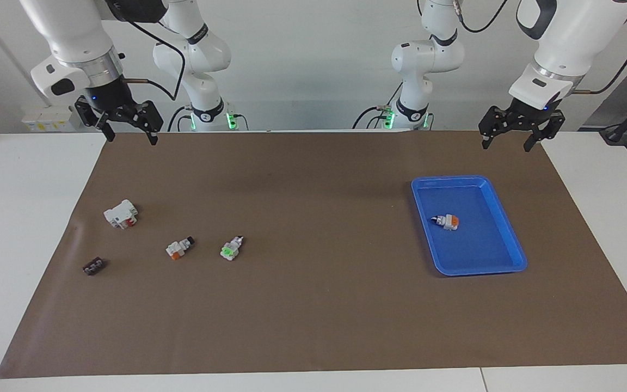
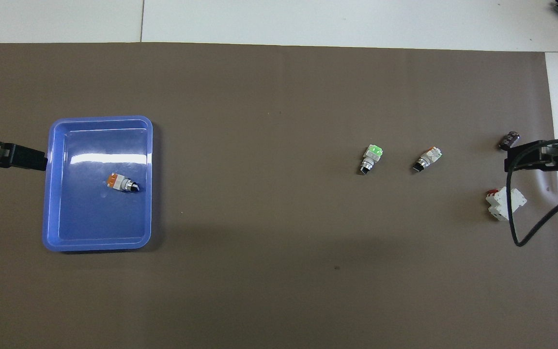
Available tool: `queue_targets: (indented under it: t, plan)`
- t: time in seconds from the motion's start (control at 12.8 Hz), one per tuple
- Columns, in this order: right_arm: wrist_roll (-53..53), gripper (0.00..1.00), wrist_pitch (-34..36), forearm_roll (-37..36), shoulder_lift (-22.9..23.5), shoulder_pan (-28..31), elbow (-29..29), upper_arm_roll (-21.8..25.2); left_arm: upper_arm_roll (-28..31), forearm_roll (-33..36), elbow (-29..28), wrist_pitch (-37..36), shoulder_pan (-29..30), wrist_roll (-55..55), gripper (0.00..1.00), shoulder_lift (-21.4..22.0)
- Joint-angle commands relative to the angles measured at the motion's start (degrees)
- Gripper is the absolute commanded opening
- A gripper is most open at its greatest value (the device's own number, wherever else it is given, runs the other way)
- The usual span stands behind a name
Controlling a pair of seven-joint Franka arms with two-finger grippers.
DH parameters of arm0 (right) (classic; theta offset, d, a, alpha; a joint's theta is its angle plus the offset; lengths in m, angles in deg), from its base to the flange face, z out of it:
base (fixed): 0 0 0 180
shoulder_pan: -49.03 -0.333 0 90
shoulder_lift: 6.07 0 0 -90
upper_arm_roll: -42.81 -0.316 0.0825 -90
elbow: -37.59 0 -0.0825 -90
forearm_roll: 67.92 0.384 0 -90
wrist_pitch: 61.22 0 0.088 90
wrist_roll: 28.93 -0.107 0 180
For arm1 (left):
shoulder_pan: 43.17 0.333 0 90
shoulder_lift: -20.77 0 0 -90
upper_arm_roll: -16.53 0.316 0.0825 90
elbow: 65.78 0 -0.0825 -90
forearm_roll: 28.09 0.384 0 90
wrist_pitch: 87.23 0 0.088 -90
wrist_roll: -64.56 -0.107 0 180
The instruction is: Turn and place switch with both arms
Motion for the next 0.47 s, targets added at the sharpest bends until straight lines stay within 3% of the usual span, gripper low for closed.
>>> queue_targets:
  t: [0.0, 0.39]
  plan:
    - [0.2, 1.00, 0.4, -0.2, -0.5, 0.8, -0.3, -0.7, -0.4, 0.7, -1.8, -0.4, 0.0, 0.8, 1.00, 1.8]
    - [0.3, 1.00, 0.5, -0.2, -0.6, 1.0, -0.3, -0.7, -1.0, 0.7, -1.6, -2.2, -0.2, 0.7, 1.00, 2.3]
